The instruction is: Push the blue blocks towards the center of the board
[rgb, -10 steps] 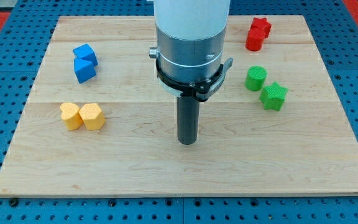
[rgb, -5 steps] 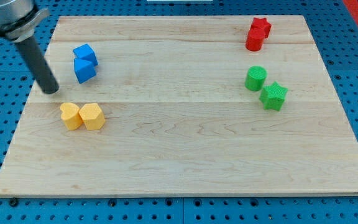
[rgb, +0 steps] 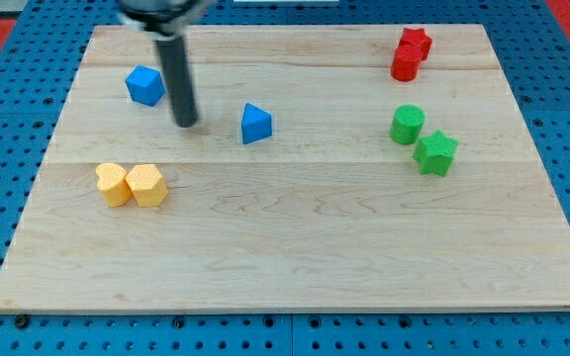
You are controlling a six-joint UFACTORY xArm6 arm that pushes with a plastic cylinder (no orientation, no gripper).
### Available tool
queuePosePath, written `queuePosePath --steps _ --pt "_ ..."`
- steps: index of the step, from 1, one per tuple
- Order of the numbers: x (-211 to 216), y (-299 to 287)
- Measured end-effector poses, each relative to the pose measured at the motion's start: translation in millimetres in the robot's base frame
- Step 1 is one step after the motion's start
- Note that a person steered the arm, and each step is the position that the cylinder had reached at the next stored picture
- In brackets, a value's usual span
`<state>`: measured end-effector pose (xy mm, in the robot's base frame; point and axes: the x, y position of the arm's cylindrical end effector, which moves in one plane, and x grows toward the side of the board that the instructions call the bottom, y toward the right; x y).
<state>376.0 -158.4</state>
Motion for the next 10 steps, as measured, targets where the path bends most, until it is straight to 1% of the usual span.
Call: queuePosePath --steps 1,2,3,4,5,6,7,10 --pt "0 -63" --pt "-3 -90" --pt "-29 -90" --pt "-55 -78" --pt "-79 -34" --pt "-81 12" --pt "-71 29" --pt "-74 17"
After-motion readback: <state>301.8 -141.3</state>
